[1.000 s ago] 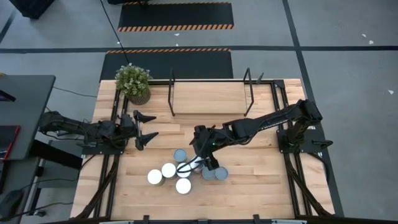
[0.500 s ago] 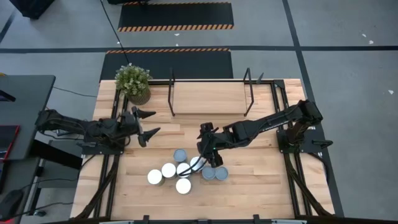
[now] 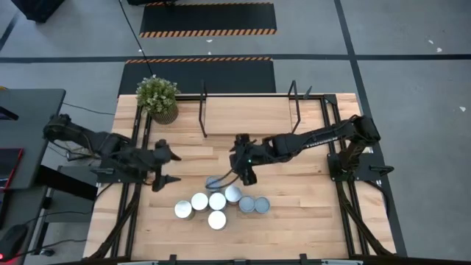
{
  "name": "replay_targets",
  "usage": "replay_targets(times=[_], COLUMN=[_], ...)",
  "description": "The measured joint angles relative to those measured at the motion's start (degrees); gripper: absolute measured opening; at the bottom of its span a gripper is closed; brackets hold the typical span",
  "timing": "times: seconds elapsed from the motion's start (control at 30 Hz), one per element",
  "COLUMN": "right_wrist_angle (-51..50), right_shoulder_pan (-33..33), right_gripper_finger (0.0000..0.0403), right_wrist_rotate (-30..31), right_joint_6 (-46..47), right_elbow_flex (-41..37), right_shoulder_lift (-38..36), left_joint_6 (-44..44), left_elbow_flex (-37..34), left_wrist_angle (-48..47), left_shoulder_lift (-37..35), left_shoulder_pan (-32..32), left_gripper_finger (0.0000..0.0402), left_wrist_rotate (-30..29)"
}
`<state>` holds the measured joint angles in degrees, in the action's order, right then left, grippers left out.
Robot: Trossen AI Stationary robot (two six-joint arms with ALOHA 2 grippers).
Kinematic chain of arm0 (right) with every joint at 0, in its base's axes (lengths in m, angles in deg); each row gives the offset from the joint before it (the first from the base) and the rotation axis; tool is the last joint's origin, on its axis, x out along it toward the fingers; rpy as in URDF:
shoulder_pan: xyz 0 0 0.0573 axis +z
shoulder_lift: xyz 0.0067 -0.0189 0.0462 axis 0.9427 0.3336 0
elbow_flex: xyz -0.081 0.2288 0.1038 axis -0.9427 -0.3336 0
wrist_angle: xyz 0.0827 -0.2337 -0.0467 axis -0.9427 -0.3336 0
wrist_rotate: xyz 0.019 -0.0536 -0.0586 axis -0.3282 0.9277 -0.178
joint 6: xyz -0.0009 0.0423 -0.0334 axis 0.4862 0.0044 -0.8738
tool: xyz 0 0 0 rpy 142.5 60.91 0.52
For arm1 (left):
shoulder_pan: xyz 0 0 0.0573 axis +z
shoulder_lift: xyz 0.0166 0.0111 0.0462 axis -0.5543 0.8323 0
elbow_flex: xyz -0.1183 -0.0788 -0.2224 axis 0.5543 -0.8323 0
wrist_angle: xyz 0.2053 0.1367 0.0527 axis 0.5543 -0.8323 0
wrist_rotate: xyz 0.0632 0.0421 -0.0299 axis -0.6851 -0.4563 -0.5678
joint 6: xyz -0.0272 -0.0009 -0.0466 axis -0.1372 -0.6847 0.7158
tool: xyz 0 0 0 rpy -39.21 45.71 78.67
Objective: Pick and place cans onto a shelf
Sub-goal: Put the canned oranges on the shelf
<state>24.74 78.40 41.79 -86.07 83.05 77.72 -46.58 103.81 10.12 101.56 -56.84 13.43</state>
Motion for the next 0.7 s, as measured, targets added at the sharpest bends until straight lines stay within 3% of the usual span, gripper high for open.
replay_targets(times=[0.13, 0.27, 0.5, 0.7], right_wrist_angle=[-3.8, 2.9, 19.7, 26.5], right_shoulder_pan=[1.4, 2.1, 1.0, 1.2], right_gripper_finger=[0.0377, 0.0375, 0.0373, 0.0373], right_wrist_rotate=[4.4, 6.3, 6.8, 6.6], right_joint_6=[2.7, 1.8, 0.6, 2.4], right_elbow_flex=[-0.4, -6.3, -20.4, -26.0], right_shoulder_lift=[-1.1, -5.0, -15.6, -18.7], left_joint_6=[5.8, 10.5, 19.2, 30.0], left_elbow_flex=[10.0, 16.0, 16.9, 16.8], left_wrist_angle=[-10.1, -16.7, -18.8, -18.9], left_shoulder_lift=[9.8, 18.5, 26.7, 30.6], left_shoulder_pan=[-3.2, -7.1, -12.7, -19.0], left_gripper_finger=[0.0387, 0.0387, 0.0387, 0.0387], left_wrist_rotate=[1.1, 3.2, 7.3, 10.0])
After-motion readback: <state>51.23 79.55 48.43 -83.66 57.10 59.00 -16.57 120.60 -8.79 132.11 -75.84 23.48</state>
